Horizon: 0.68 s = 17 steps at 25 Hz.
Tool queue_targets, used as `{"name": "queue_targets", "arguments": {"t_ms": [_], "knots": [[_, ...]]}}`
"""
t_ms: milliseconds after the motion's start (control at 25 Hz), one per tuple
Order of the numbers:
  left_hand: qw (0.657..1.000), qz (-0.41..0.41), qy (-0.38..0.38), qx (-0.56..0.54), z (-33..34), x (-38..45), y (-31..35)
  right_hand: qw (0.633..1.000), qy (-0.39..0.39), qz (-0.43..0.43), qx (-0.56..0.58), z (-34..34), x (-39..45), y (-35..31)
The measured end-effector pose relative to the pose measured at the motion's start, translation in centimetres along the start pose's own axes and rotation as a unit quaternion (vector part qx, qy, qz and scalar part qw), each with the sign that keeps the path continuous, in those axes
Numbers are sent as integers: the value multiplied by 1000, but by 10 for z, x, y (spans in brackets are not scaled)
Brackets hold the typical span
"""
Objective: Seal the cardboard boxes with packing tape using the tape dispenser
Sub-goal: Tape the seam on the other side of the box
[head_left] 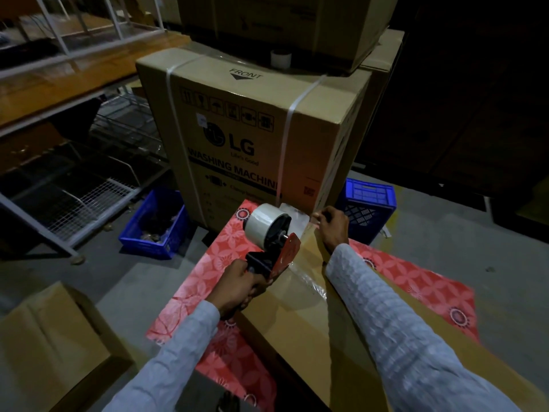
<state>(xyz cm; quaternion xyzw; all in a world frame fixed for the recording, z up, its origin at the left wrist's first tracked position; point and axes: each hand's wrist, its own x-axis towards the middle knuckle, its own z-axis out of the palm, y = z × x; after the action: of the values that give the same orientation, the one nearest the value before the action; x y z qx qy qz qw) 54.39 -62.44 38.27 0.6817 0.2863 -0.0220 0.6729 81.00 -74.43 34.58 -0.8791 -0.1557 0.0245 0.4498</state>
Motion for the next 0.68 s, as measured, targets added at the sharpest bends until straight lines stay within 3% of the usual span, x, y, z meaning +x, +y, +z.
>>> {"name": "queue_targets", "arguments": {"t_ms": [160, 480, 560, 680], "knots": [[1000, -4, 0, 1, 3, -1, -2, 999, -23, 27, -5, 3, 3, 4], [1000, -9, 19, 8, 8, -2, -1, 979, -47, 200, -1, 29, 44, 61], [1000, -8, 22, 11, 9, -3, 0, 984, -7, 180, 11, 21, 29, 36], [999, -9, 27, 18, 7, -4, 0, 990, 123, 54, 40, 2, -6, 2]]}}
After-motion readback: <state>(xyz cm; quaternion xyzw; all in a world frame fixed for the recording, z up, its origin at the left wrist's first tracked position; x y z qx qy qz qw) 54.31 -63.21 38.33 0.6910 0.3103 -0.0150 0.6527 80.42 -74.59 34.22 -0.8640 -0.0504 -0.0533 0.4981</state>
